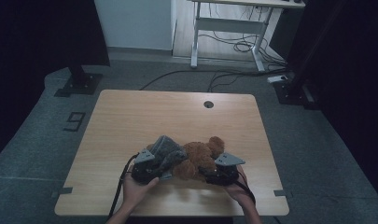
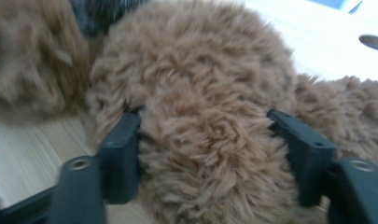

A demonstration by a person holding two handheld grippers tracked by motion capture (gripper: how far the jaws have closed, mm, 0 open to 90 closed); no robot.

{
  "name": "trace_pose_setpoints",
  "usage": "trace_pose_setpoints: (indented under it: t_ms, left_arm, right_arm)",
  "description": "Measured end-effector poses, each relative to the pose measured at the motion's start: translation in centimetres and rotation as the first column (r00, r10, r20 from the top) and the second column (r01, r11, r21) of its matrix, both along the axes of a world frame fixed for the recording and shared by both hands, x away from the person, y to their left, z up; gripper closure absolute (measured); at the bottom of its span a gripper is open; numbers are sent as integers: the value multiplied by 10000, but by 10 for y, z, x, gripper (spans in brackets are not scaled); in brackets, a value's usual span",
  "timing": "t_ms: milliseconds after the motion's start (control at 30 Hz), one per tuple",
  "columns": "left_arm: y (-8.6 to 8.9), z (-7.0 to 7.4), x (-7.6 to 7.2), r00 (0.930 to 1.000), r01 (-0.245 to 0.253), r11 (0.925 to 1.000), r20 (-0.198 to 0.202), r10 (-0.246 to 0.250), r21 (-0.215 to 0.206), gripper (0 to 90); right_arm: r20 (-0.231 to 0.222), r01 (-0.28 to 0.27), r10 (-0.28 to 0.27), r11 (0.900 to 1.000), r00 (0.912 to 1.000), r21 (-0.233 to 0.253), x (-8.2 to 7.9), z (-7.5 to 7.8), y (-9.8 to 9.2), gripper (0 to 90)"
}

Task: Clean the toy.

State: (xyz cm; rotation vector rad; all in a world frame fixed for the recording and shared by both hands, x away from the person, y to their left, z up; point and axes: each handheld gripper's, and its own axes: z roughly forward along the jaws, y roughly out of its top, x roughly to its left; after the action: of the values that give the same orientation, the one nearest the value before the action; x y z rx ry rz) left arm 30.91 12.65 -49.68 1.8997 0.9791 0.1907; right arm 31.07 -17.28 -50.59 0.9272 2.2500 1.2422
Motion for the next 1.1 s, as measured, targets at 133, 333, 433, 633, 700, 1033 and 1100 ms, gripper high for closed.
trace_pose_setpoints:
  t_ms: [133, 333, 433, 633, 700, 1033, 1100]
  left_arm:
    - [-2, -4, 3, 9999, -98, 9999, 38, 97, 59, 780]
    - [-5, -6, 6, 9998, -212, 9996, 62, 211, 192, 781]
    - [-6, -10, 3, 9999, -79, 9996, -85, 82, 284, 780]
    - [-9, -16, 12, 9979, -116, 9996, -631, 132, 249, 778]
    - [-9, -10, 15, 9974, -127, 9998, -701, 138, 155, 776]
    - [-68, 44, 17, 9941, 1049, 9943, 305, -1043, -194, 771]
    - [-91, 45, 19, 9892, 1448, 9894, 237, -1446, -54, 770]
  right_arm:
    - [210, 95, -89, 9996, 9997, -265, -6, -7, 6, 414]
    - [690, 426, -401, 9984, 9968, -360, -9, -17, 10, 444]
    - [896, 499, -475, 9985, 9948, -246, -17, -25, 13, 476]
    - [1056, 606, -563, 9975, 9928, -376, -16, -37, 16, 496]
    - [1085, 709, -664, 9968, 9919, -380, -12, -37, 16, 500]
    - [1237, 528, -507, 9985, 9910, -138, -4, -33, 10, 540]
    - [1271, 487, -467, 9987, 9908, -127, -4, -34, 9, 539]
